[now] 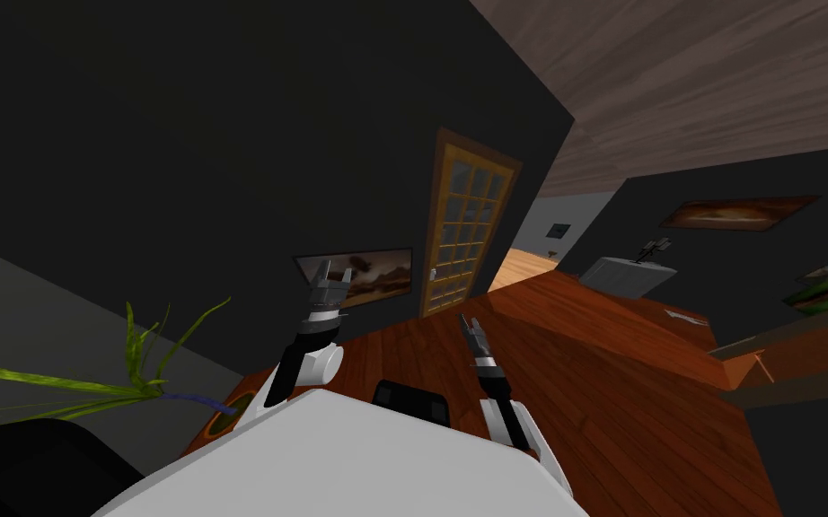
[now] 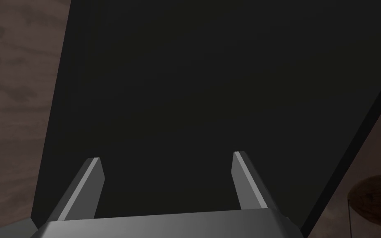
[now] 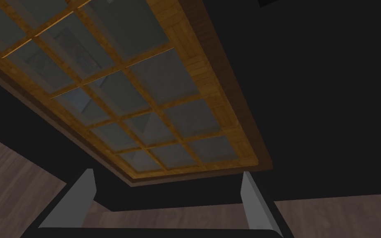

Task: Pull the door open

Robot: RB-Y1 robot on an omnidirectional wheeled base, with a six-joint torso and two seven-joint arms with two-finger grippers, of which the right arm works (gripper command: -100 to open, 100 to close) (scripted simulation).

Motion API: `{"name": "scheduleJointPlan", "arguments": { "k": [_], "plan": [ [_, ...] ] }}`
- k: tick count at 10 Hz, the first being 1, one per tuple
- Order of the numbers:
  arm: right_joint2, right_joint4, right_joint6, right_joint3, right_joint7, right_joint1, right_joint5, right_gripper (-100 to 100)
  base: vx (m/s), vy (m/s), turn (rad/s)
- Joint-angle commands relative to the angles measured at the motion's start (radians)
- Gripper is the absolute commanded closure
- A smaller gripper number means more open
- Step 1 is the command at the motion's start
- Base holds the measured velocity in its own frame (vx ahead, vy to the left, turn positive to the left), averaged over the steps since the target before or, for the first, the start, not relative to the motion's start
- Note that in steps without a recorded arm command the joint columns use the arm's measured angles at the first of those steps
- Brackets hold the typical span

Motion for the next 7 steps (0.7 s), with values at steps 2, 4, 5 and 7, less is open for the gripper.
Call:
{"name": "scheduleJointPlan", "arguments": {
  "k": [2, 4, 5, 7],
  "plan": [
    [-0.006, 0.069, -0.030, 0.000, 0.048, -0.022, 0.014, -100, 0.095, -0.064, 0.082],
    [-0.010, 0.108, -0.045, -0.001, 0.073, -0.035, 0.021, -100, 0.086, -0.069, 0.068],
    [-0.012, 0.127, -0.053, -0.001, 0.086, -0.041, 0.025, -100, 0.078, -0.050, 0.057],
    [-0.016, 0.164, -0.069, -0.002, 0.110, -0.053, 0.032, -100, 0.079, -0.032, 0.052]
  ]
}}
